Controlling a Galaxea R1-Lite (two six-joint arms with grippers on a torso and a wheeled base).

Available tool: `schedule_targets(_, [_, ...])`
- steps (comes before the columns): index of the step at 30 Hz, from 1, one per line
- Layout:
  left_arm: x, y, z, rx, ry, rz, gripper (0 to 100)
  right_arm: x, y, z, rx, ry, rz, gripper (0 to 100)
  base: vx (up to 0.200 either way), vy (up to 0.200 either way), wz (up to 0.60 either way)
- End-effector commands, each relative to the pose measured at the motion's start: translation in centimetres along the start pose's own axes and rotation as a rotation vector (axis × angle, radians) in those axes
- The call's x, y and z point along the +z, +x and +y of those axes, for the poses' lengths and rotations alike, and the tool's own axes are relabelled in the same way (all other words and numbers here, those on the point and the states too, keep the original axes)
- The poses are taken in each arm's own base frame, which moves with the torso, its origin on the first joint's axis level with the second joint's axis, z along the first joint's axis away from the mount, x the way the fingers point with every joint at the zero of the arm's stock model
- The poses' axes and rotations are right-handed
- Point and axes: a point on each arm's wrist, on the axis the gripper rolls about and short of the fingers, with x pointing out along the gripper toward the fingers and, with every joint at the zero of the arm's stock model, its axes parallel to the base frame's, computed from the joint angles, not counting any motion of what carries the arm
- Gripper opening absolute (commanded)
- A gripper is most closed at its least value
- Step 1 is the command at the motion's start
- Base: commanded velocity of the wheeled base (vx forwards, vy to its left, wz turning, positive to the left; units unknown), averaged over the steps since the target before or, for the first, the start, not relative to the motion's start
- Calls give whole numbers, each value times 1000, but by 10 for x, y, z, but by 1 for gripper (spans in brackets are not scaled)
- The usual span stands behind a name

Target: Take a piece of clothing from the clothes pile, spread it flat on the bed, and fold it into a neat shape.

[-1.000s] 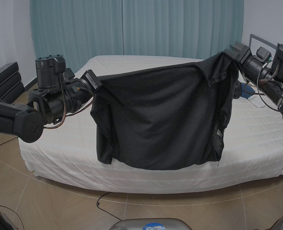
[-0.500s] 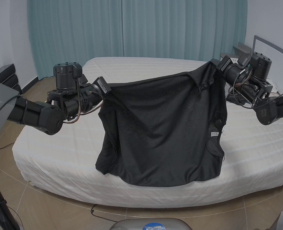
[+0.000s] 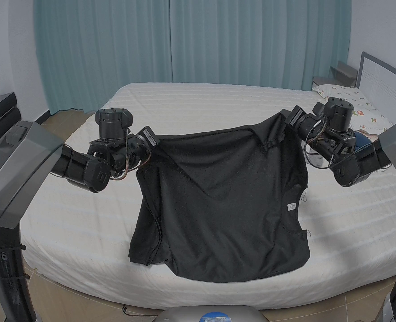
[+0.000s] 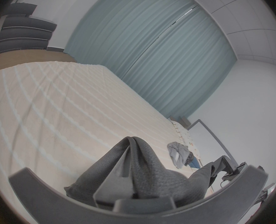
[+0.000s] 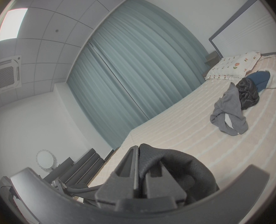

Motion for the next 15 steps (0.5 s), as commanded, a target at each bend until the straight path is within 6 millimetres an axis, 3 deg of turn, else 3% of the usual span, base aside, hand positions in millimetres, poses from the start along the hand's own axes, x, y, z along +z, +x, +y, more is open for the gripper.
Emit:
schedule_targets(1, [-21,16,20,57,-1,42,0,-32,11,-24,-54,5,68,0,0,0,0])
schedule_targets(6, [-32,24,30,85,2,62,0,-52,15,-36,-81,3,92,0,0,0,0])
schedule_targets(10, [-44,32,39,105,1,87,0,-76,22,-56,-132,-3,110,0,0,0,0])
schedule_targets(11, [-47,34,42,112,1,93,100,-82,23,-61,-144,-4,122,0,0,0,0])
schedule_targets(12, [-47,34,42,112,1,93,100,-82,23,-61,-144,-4,122,0,0,0,0])
schedule_targets(13, [-58,41,53,133,3,116,100,-99,25,-74,-172,-2,157,0,0,0,0])
schedule_targets(14, [-61,43,56,139,9,126,100,-106,25,-80,-182,-2,172,100,0,0,0])
schedule_targets(15, [-66,46,62,151,21,137,100,-115,26,-87,-196,0,191,100,0,0,0])
